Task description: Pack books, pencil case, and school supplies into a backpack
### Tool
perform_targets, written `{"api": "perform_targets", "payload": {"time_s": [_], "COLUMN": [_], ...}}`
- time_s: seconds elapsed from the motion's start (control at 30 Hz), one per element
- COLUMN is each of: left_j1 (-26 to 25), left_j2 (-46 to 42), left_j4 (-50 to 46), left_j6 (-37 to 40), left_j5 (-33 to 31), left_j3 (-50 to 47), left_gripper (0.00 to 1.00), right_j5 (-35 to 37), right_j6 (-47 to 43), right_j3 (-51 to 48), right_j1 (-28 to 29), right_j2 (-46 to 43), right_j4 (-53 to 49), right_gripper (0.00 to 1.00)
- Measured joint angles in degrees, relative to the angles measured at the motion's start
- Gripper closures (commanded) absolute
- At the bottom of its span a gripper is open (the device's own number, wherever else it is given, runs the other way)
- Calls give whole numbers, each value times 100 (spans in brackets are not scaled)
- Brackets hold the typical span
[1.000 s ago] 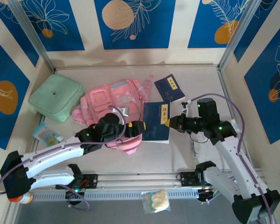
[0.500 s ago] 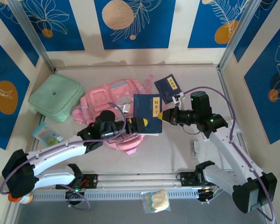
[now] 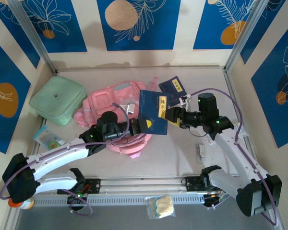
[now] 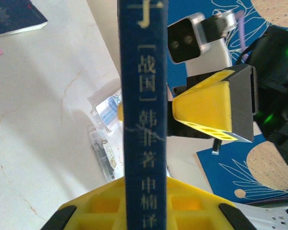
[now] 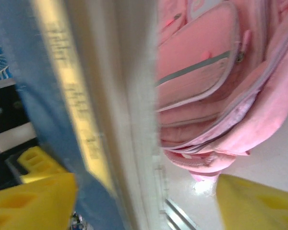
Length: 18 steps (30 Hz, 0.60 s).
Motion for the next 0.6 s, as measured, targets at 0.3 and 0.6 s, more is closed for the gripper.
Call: {"api": "perform_targets", "payload": {"time_s": [0.3, 0.6], "left_j1": [0, 20], "left_j2": [297, 415], "left_j4": [354, 208], "left_j6": [-17, 7], "left_j5": [22, -92], "left_j3": [142, 214], "left_gripper": [100, 100], "right_j5": [-1023, -990], "right_j6": [901, 1069], "right_j3": [-745, -730], "right_j1": [260, 562], "right_j2": [-28, -173], "right_j4": [1429, 1738], "right_gripper": [10, 59]}}
